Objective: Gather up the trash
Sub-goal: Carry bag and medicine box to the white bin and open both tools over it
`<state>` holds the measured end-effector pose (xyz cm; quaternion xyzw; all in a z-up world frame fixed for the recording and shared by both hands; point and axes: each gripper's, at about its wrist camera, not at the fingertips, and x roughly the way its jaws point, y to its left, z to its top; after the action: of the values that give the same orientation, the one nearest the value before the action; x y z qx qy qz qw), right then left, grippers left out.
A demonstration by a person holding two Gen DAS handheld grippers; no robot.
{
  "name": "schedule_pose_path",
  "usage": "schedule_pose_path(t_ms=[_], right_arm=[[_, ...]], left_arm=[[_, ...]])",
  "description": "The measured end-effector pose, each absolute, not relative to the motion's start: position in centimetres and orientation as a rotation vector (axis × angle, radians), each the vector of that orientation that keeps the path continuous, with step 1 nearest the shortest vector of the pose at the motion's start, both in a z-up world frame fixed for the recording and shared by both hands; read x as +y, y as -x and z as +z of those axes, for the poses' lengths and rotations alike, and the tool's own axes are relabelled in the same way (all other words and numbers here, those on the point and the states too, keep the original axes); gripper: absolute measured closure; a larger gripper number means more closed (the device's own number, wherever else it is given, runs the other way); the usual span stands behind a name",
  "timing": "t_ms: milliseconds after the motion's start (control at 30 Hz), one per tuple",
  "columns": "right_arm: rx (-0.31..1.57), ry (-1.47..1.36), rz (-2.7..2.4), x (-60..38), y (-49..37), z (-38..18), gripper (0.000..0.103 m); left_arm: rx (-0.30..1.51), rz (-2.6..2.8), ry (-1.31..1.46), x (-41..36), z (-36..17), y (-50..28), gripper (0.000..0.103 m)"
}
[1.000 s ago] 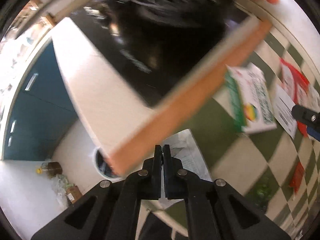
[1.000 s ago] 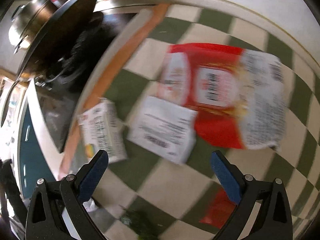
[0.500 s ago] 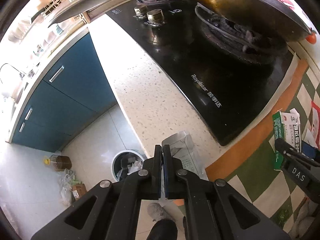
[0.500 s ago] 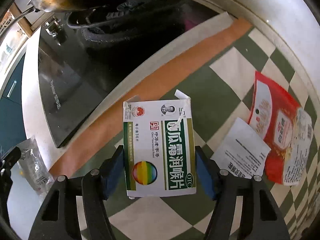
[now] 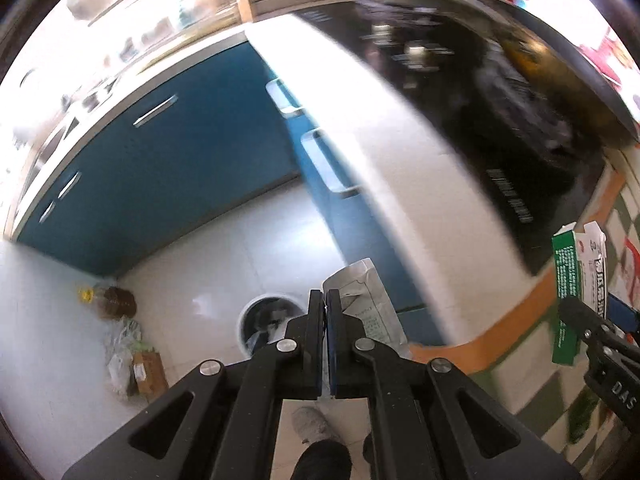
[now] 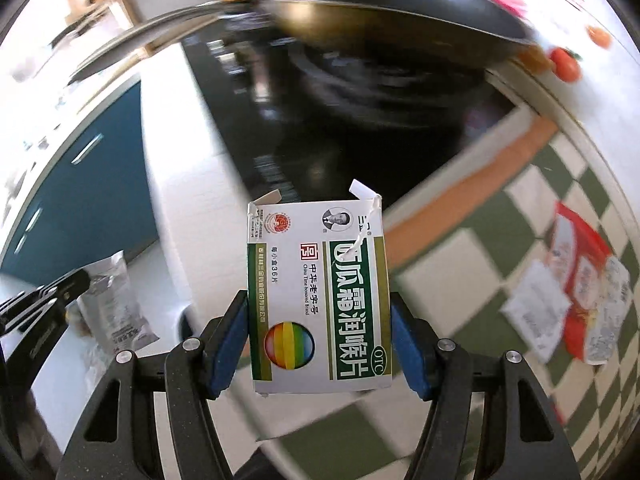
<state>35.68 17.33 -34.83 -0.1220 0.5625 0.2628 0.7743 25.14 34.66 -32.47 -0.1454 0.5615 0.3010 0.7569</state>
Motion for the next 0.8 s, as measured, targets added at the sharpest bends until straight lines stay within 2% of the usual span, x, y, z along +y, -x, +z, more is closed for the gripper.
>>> schedule_pose_path(t_ms=[133,233,333,533,700,800], right_arm=[[1.250,0.287,0.669,22.8,-31.2,-37.3,0.035],[1.304,0.303,0.727,26.8,-27.8,-41.2,0.035],[1.367,0.322,0.771,30.2,-24.9,-46.2,0.035],[1.497,0.315,0.810,35.4,-21.5,-60.1,0.035],[1.538,0.313,0.804,38.3,-20.8,-71.6,0.035],[1.576,0.318,0.812,39.9,-20.5,-78.3,0.035]], left_arm=[[1.259,0.705,0.394,39.4,-34.7,-19.6,0.103],[1.308,0.727,0.474,43.2,-38.6,-15.9,0.103],[1.361,0.735,0.571,46.7,-44.5,-12.9,0.103],[1.423,0.700,0.786,52.4,-59.8,-10.0,0.103],[1.479,0.668,0.857,55.6,-72.7,-9.5,0.103],[1.509,0.650,0.895,56.7,-78.6,-9.0,0.100]])
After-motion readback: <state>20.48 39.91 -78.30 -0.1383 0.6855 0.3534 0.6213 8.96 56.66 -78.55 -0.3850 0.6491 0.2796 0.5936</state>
